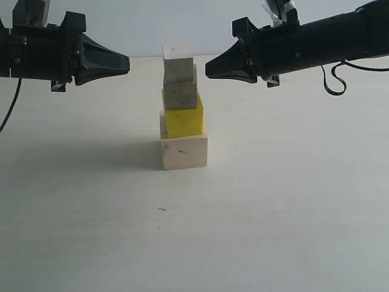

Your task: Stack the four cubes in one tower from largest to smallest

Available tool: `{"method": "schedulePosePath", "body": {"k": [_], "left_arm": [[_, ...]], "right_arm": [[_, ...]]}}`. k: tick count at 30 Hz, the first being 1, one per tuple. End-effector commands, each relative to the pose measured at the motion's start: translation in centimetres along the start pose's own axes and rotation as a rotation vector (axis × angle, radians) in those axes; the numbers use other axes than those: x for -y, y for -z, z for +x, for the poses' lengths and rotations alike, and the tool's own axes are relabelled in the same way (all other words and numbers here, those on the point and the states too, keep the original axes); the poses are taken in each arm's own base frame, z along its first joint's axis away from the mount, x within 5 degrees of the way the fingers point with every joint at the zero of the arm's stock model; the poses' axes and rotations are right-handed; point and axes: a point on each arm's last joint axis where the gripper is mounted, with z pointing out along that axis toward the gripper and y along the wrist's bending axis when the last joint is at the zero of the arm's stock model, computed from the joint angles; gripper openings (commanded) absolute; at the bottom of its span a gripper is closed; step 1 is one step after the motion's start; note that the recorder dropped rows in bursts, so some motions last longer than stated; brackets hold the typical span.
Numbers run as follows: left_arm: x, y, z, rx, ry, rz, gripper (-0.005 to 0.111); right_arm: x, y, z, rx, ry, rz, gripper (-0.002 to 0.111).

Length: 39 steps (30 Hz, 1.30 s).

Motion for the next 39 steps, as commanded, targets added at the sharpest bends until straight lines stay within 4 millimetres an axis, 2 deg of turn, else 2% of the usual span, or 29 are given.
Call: {"method": "schedulePosePath", "body": {"k": [1,39], "left_arm": [[0.47,-0.01,0.06,0.003,-0.005,0.021,0.0],[0.57,-0.01,0.1,-0.001,-0.004,0.032,0.0]], "right_arm": [[-0.59,-0.72,0.09,-0.003,0.023,-0.013,0.0],[-0.48,-1.54,0.13,0.014,0.053,0.05,0.0]]}}
